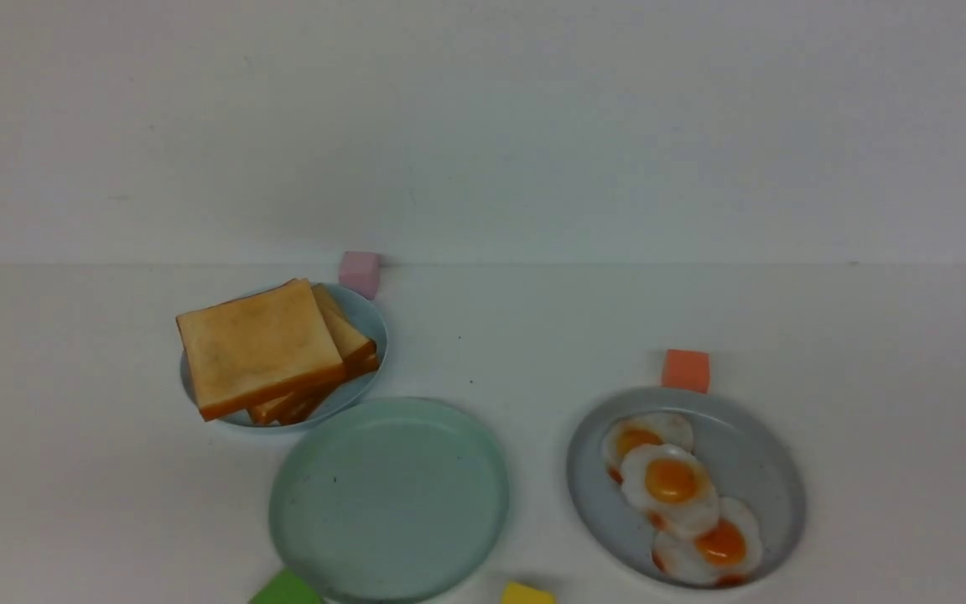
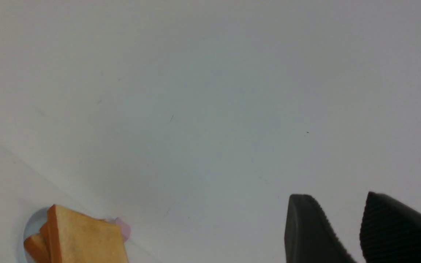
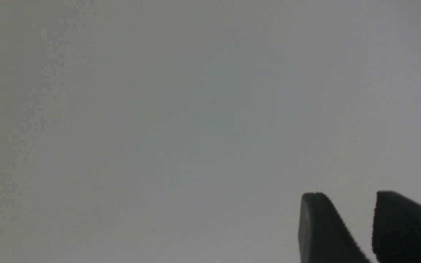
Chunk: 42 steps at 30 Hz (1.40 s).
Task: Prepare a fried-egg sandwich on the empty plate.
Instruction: Use the left arm to grab a slice of bread
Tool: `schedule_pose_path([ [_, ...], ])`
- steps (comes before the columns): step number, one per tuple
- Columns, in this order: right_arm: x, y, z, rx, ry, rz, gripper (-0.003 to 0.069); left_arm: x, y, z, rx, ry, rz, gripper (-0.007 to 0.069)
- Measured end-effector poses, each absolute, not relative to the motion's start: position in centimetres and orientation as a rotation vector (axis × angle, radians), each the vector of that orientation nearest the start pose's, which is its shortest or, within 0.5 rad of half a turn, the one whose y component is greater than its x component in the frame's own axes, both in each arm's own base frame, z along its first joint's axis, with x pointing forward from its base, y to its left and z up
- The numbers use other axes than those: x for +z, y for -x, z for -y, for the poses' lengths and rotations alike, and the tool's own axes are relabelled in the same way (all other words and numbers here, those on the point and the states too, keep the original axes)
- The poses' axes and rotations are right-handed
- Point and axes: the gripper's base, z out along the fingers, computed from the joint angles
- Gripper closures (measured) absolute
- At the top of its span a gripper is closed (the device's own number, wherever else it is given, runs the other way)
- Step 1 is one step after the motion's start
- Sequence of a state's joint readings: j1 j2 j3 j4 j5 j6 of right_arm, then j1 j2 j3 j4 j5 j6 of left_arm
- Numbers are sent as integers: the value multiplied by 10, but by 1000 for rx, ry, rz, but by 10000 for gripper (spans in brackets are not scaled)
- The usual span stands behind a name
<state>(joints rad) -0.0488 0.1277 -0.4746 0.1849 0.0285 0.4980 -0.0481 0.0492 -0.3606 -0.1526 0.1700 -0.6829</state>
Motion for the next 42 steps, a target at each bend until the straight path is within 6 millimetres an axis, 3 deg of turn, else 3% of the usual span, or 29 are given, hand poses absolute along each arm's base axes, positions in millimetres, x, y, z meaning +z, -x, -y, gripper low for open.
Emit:
schedule_pose_path([
  [4,417,-26,-1,523,-386,-1175,418,371,-35,5,-628,488,-1498,386],
  [6,430,-30,-2,496,-373,-1217,418,382,-42,5,-589,488,-1575,386],
  [9,451,-52,-3,396,-324,-1383,418,398,-65,5,-470,455,-1718,386],
  [13,442,-89,-2,291,-267,-1615,418,405,-83,1,-346,376,-1678,386],
  [14,440,-91,-2,285,-264,-1632,418,406,-84,1,-347,375,-1673,386],
  [17,417,-118,-4,267,-235,-1767,418,410,-100,1,-352,371,-1633,386],
  [25,367,-140,-29,456,-146,-1997,418,382,-151,8,-434,512,-1854,386],
  [30,342,-150,-50,551,-28,-2225,418,354,-191,12,-450,591,-2012,386],
  [33,327,-157,-63,606,63,-2366,418,328,-225,17,-472,672,-2152,386],
  [35,325,-158,-65,618,79,-2390,418,322,-235,18,-467,680,-2197,386],
  [36,322,-159,-67,635,100,-2417,418,312,-251,20,-447,671,-2281,386],
  [42,320,-159,-69,632,169,-2432,418,291,-298,16,-484,623,-2478,386],
])
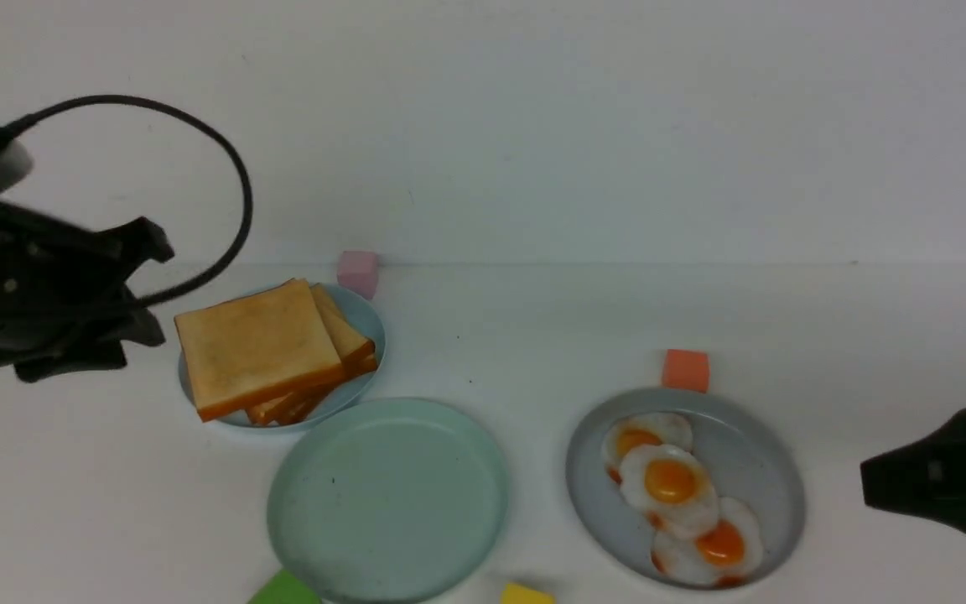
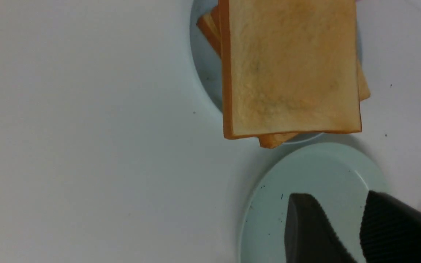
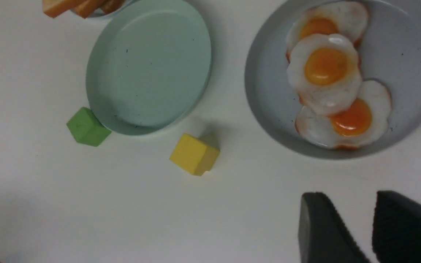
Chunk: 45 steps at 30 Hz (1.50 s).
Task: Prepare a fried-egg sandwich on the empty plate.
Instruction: Use the left arm to grab a slice of bread
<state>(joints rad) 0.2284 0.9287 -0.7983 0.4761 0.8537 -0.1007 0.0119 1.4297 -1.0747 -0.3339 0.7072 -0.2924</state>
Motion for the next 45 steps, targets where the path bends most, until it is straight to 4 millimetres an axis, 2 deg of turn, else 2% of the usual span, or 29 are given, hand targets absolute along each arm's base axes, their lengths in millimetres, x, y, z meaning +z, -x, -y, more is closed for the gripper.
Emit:
schedule_pose_path([
  [4,320,-159,-69,630,177,-2431,418,270,-320,-8,-607,668,-2523,386],
  [5,320,-159,-69,630,177,-2430,418,259,-326,-16,-649,672,-2539,384],
  [8,320,-159,-69,630,177,-2430,418,238,-337,-28,-752,620,-2553,365],
  [9,320,-159,-69,630,177,-2430,418,237,-338,-29,-771,629,-2544,359],
  [11,320,-159,-69,630,177,-2430,418,223,-346,-32,-849,608,-2529,319],
  [13,320,-159,-69,630,177,-2430,418,213,-353,-32,-883,582,-2515,258],
  [16,320,-159,-69,630,177,-2430,418,198,-361,-33,-886,536,-2512,157],
  [18,320,-159,-69,630,177,-2430,418,191,-365,-34,-871,531,-2506,120],
  [25,320,-158,-69,635,175,-2430,418,176,-372,-36,-885,547,-2488,99],
  [32,321,-160,-69,636,167,-2415,418,160,-379,-35,-944,591,-2464,118],
  [35,321,-160,-69,635,166,-2412,418,159,-379,-35,-945,577,-2458,150],
  [40,321,-160,-69,635,166,-2412,418,159,-380,-34,-948,560,-2455,272],
  [42,321,-160,-69,635,167,-2414,418,160,-379,-33,-962,553,-2459,380],
  [45,321,-159,-69,636,169,-2418,418,161,-378,-33,-964,540,-2463,489],
])
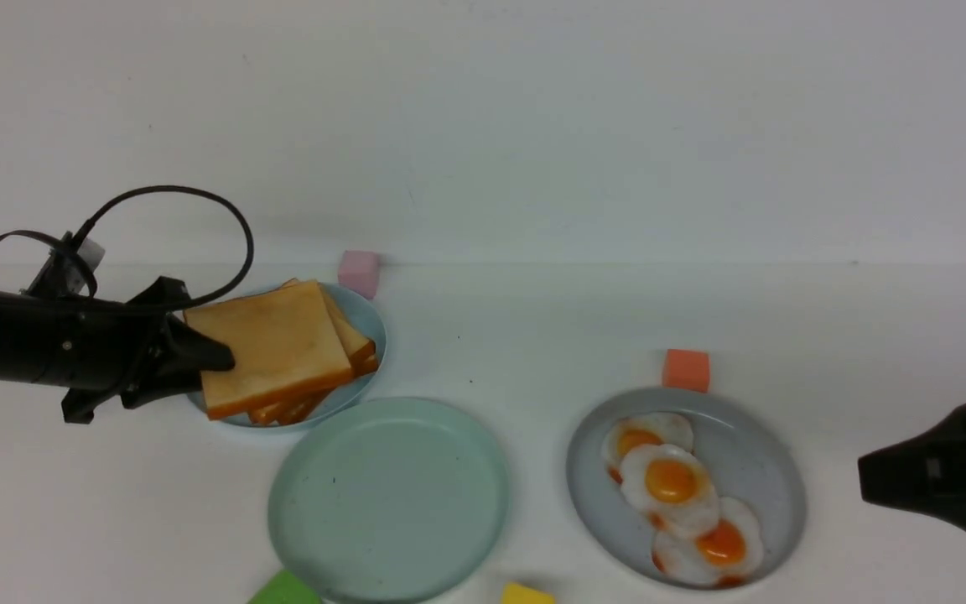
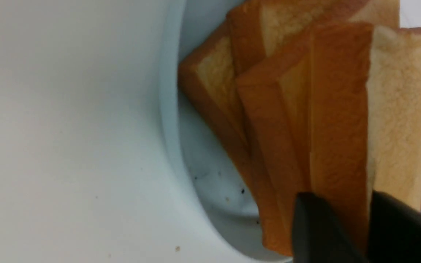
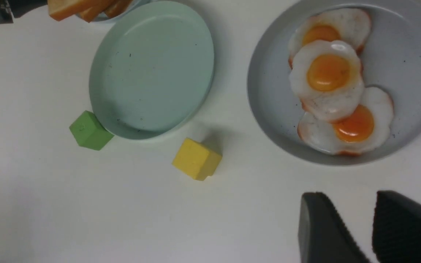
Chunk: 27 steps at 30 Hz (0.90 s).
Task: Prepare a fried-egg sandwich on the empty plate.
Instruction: Use the left arm to grab a slice of bread, then use the left arm to put a slice of bread into the empty plate in the middle
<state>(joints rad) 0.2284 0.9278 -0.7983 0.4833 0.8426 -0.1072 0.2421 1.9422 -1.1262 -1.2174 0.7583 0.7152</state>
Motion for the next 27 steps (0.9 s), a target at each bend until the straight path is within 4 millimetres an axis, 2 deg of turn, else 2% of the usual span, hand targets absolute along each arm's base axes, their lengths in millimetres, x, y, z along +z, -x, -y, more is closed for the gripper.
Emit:
schedule_pose_path([
  [1,321,-159,-69,636,169,-2419,418,165,-377,-33,-957,525,-2460,534],
  [2,321,-159,-70,637,170,-2420,418,168,-377,-33,-950,513,-2460,549],
  [7,320,-159,-70,637,172,-2424,418,192,-371,-32,-915,429,-2435,554],
  [10,320,-159,-70,638,172,-2425,418,220,-360,-25,-939,288,-2411,554],
  [11,320,-159,-70,638,172,-2425,418,231,-354,-21,-966,194,-2400,554],
  [12,320,-159,-70,638,172,-2425,418,233,-353,-20,-976,186,-2399,554],
  [13,320,-159,-70,638,172,-2425,418,242,-346,-11,-1038,57,-2391,554],
  [15,320,-159,-70,638,172,-2425,418,249,-339,2,-1099,-80,-2381,554],
  [16,320,-159,-70,638,172,-2425,418,251,-336,15,-1142,-159,-2383,554],
  [18,320,-159,-70,638,172,-2425,418,251,-334,26,-1170,-218,-2399,554],
  [21,320,-159,-70,638,173,-2426,418,234,-325,51,-1201,-272,-2474,554],
  [22,320,-159,-70,638,172,-2426,418,232,-324,53,-1201,-275,-2478,554],
  [24,320,-158,-70,639,174,-2430,418,212,-318,57,-1168,-216,-2535,554],
  [27,320,-158,-70,636,176,-2432,418,194,-313,53,-1085,-119,-2575,554],
])
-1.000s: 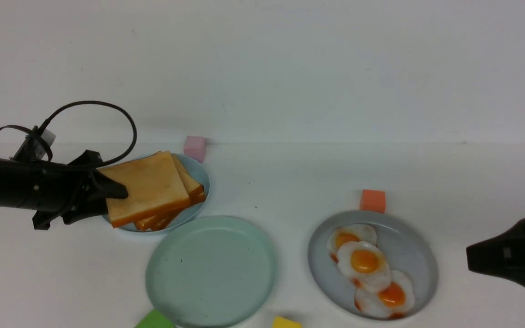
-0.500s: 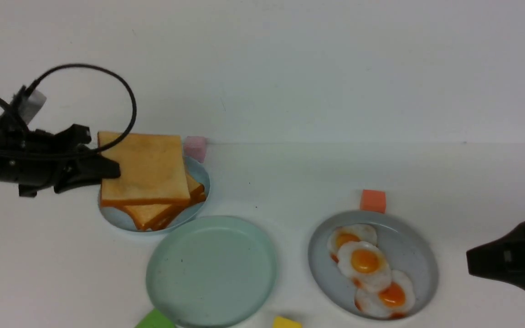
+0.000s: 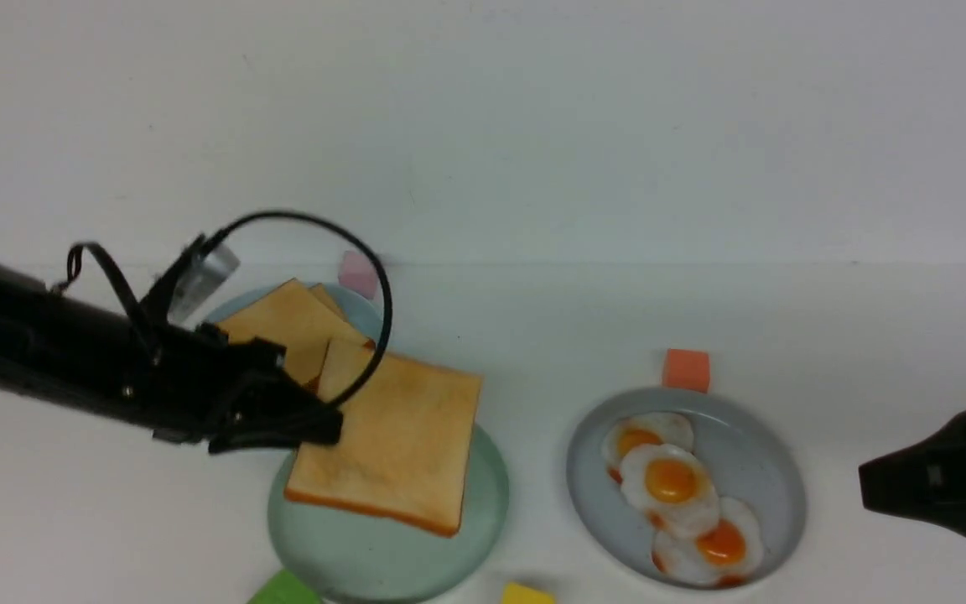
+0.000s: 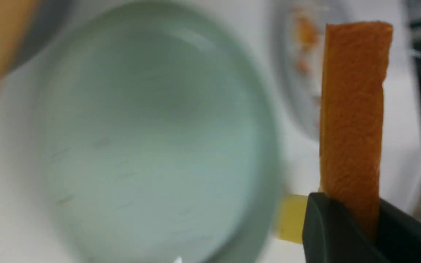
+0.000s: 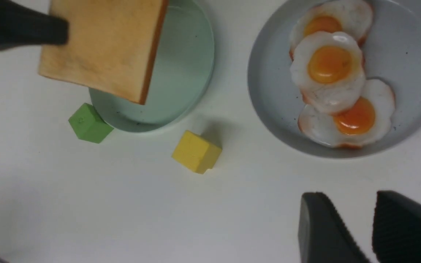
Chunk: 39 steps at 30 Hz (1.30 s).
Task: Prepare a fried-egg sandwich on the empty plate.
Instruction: Use the left arm to put a slice of bread into the empty plate in the middle
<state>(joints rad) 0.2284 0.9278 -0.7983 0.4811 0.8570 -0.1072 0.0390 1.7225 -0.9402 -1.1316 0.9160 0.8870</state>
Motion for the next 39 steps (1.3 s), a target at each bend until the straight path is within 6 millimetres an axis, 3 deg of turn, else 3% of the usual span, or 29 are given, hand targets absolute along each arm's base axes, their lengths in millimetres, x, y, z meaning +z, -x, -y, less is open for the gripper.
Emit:
schedule_pose_path([
  [6,320,-158,-69,634,177,-2432,418,179,-311,47,-969,7,-2590,554],
  [13,320,-158,-69,634,177,-2432,418,177,-313,48,-1000,52,-2578,554],
  [22,320,-158,-69,634,177,-2432,418,147,-317,61,-1054,112,-2651,554],
  [26,320,-158,-69,634,177,-2432,418,143,-319,60,-1028,124,-2656,545],
  [32,319,-157,-70,637,182,-2443,418,147,-317,59,-1006,113,-2663,401],
  [36,319,-157,-70,639,186,-2453,417,157,-315,58,-987,95,-2652,224],
  [39,319,-157,-70,639,186,-2453,412,166,-312,57,-961,52,-2660,154],
])
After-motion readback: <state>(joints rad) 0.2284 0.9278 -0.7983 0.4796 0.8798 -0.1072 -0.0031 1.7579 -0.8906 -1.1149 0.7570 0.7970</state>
